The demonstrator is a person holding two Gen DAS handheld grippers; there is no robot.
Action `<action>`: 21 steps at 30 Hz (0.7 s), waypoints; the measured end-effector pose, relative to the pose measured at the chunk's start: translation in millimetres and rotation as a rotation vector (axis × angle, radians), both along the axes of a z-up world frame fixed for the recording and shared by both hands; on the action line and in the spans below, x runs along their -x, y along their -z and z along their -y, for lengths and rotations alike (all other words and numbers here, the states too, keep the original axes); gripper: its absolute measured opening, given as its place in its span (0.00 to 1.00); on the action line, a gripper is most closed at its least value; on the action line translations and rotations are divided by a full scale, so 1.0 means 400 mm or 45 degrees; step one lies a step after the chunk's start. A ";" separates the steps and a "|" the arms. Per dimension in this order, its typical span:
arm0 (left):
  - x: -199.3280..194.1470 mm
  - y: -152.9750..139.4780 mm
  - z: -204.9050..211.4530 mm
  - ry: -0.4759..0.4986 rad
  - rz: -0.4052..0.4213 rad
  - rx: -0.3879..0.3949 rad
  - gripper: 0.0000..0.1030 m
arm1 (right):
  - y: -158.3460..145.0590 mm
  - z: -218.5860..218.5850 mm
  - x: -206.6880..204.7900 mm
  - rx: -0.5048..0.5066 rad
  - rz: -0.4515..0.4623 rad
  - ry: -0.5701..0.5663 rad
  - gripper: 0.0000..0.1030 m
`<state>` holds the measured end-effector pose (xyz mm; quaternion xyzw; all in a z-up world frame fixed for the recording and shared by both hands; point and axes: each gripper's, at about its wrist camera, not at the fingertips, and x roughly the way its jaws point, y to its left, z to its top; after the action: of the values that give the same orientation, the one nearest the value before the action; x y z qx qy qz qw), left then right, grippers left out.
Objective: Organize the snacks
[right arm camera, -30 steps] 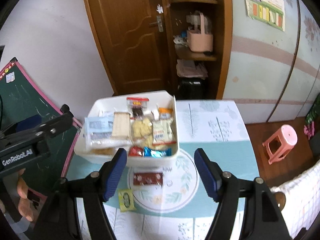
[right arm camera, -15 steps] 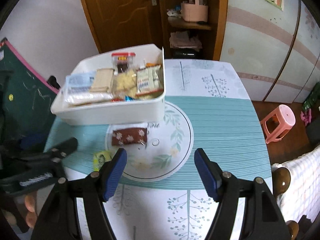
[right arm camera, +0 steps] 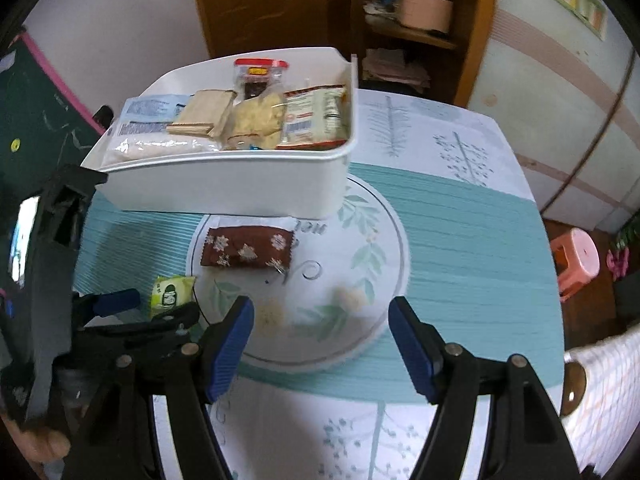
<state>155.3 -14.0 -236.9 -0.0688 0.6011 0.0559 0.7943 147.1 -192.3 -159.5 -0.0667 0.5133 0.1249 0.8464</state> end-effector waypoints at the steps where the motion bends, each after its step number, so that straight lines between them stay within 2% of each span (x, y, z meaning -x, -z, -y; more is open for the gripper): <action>1: 0.006 -0.001 -0.009 0.002 0.011 -0.010 0.35 | 0.007 -0.010 -0.006 0.007 0.008 -0.025 0.68; 4: 0.025 0.002 -0.050 -0.016 0.039 0.044 0.34 | 0.030 -0.051 -0.024 0.048 0.037 -0.129 0.68; 15: 0.058 0.005 -0.150 -0.049 0.054 0.028 0.34 | 0.113 -0.220 -0.031 0.302 0.165 -0.673 0.68; 21: 0.046 0.003 -0.182 -0.066 0.044 0.045 0.34 | 0.134 -0.248 -0.053 0.322 0.148 -0.800 0.68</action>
<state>136.8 58.7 -238.1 -0.0994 0.5860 0.0645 0.8016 168.1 -93.3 -213.2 -0.3329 0.4302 0.3110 0.7794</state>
